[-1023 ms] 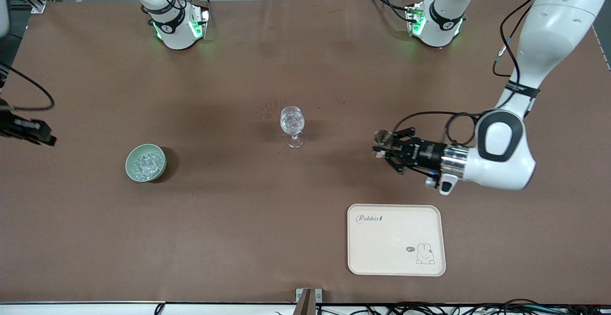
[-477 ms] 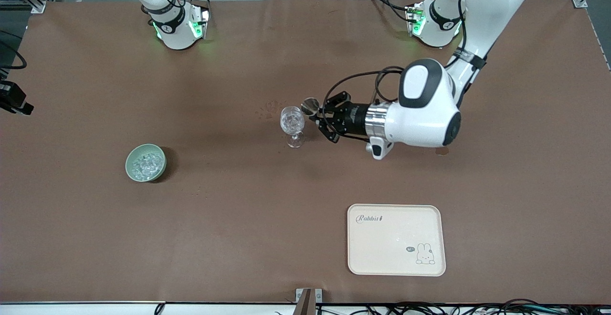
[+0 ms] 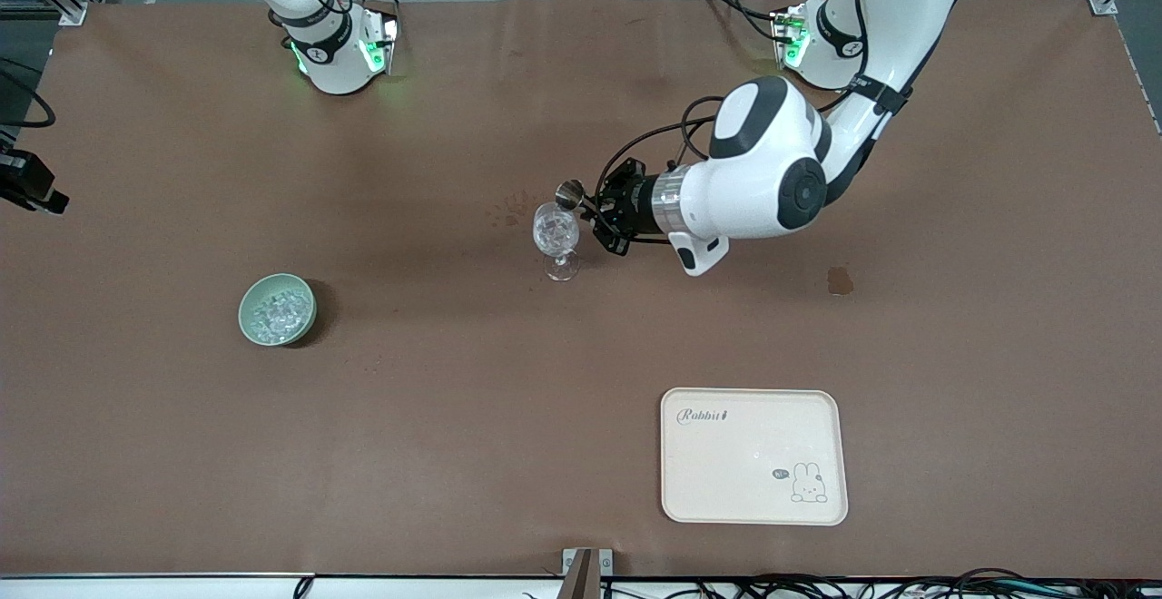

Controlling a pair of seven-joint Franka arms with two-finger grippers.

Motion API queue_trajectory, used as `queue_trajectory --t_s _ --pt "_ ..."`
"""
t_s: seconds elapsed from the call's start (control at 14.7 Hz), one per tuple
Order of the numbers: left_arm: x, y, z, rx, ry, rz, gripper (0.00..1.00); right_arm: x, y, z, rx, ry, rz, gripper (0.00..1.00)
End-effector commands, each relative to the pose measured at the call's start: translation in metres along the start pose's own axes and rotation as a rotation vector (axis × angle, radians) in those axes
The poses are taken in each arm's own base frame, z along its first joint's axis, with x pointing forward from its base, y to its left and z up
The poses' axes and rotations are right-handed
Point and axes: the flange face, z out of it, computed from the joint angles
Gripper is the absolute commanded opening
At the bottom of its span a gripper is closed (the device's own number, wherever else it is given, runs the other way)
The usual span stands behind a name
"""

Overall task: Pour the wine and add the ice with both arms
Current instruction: 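Tilt the metal jigger over the wine glass with the left gripper, then hold the jigger tilted above the glass rim with the left gripper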

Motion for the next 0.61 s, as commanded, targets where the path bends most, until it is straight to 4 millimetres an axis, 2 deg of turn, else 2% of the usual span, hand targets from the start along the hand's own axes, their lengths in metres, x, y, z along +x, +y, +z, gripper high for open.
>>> queue_trajectory --t_s 0.0,0.2,0.55 --pt "-0.015 -0.003 0.004 -0.055 0.089 -0.023 0.0 -0.009 0.0 -0.001 0.008 0.007 -0.005 0.01" --pt "-0.03 -0.006 0.017 -0.087 0.166 -0.022 0.0 -0.009 -0.006 0.0 0.009 0.002 -0.016 0.01" --pt "-0.031 -0.008 0.028 -0.127 0.261 -0.035 0.01 -0.008 -0.007 -0.001 0.011 0.008 -0.016 0.01"
